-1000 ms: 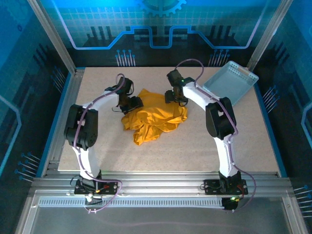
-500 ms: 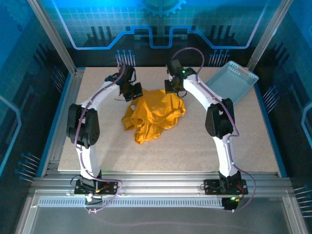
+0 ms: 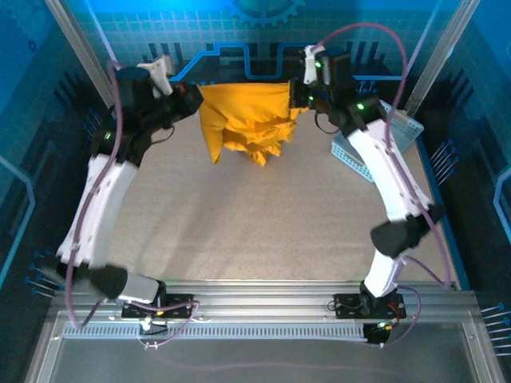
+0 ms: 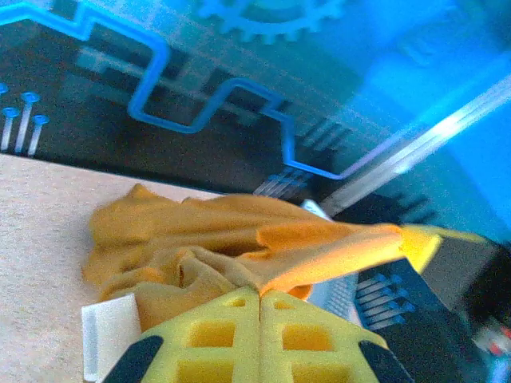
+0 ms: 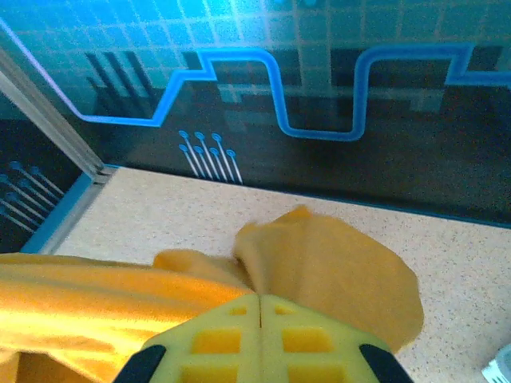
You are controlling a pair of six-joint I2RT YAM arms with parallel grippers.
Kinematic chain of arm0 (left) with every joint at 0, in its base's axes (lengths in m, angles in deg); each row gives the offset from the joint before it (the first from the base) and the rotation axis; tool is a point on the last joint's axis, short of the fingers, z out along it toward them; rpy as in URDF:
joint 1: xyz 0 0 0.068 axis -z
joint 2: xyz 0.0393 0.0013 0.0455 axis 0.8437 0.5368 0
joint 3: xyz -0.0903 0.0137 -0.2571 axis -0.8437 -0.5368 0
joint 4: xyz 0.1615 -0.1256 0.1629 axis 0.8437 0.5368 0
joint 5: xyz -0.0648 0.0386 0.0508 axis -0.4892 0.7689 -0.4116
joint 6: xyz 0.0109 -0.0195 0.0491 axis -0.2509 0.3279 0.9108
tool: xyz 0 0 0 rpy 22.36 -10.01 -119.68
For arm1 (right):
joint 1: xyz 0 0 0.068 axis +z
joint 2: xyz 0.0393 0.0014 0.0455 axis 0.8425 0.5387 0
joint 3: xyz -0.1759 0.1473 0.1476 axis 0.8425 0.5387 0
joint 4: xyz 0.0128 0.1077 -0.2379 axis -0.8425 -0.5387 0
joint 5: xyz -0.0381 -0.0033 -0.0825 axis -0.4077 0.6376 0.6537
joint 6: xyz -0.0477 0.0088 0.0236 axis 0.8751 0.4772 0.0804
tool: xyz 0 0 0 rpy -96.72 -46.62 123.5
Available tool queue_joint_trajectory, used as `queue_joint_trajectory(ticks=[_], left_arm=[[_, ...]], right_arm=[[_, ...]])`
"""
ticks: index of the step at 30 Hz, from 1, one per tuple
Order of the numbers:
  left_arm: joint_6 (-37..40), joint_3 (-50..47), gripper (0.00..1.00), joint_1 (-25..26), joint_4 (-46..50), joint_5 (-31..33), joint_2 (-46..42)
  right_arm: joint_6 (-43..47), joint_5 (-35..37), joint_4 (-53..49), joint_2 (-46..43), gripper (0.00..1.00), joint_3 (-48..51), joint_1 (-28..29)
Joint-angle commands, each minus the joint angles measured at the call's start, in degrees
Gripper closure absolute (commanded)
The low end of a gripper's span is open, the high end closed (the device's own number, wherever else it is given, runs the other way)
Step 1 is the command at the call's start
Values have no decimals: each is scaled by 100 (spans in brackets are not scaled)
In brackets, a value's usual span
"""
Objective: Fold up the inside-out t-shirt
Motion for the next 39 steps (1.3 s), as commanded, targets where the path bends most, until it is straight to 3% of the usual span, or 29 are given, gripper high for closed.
queue_joint_trajectory(ticks=[1, 5, 12, 14, 16, 17, 18, 20, 23, 30, 36, 39], left_arm=[[2, -1333, 100, 168, 179, -180, -365], [-212, -3091, 100, 369, 89, -568, -858], [-284, -4942, 100, 822, 99, -904, -660], [-164, -5014, 91, 833, 160, -955, -547], [20, -4718, 71, 830, 391, -715, -436], [112, -4499, 63, 829, 493, -541, -387], [171, -4257, 56, 819, 569, -353, -325], [214, -3639, 31, 802, 701, 181, -46], [189, -2575, 17, 741, 799, 700, 782], [167, -53, 13, 689, 1010, 1513, 3464], [190, 1394, 21, 677, 1243, 1622, 5132], [196, 1711, 32, 671, 1372, 1634, 5538]], right_arm=[[217, 61, 563, -597, 100, 1532, 203], [-6, 182, 850, -1336, 100, 3592, 461], [-1481, 119, 948, -1686, 100, 6426, 891], [-1696, 134, 954, -1600, 86, 6756, 988], [-1682, 271, 846, -1608, 53, 6723, 996], [-1597, 441, 741, -1654, 43, 6568, 974], [-1495, 599, 647, -1686, 38, 6398, 928], [-1275, 819, 535, -1674, 27, 5900, 676], [-1161, 616, 490, -1149, 24, 5143, 110], [-945, 435, 562, 522, 24, 3759, -183], [-1018, -24, 770, 1343, 23, 3224, -166], [-1067, -24, 788, 1624, 23, 3099, -166]])
